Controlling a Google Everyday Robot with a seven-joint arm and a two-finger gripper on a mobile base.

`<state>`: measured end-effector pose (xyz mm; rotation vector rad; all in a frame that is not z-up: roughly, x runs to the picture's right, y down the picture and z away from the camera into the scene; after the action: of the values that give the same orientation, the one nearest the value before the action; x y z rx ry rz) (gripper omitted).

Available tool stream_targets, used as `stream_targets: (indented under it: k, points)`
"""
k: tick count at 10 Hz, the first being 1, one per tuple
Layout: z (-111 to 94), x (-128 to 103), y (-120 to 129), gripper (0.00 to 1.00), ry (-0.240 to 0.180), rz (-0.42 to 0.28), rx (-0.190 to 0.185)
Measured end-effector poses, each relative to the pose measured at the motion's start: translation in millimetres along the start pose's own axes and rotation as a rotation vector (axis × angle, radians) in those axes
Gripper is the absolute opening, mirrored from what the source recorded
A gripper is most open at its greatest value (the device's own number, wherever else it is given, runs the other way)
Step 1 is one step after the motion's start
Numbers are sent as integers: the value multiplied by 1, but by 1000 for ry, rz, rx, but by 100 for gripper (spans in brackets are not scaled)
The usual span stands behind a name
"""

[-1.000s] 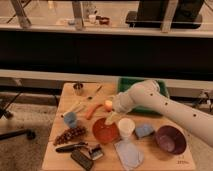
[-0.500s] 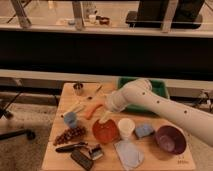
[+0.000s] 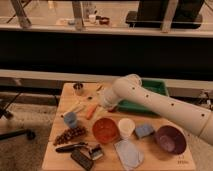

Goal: Place banana in tray

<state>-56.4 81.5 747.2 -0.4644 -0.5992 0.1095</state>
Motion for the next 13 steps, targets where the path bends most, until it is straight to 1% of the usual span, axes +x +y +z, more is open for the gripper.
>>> stream_targets:
  k: [3, 6, 11, 13]
  points:
    - [16, -8, -14, 80, 2, -16, -1]
    - [34, -24, -28, 80, 0, -33, 1]
    - [57, -37, -33, 80, 0, -70, -4]
    - [66, -38, -34, 80, -1, -83, -3]
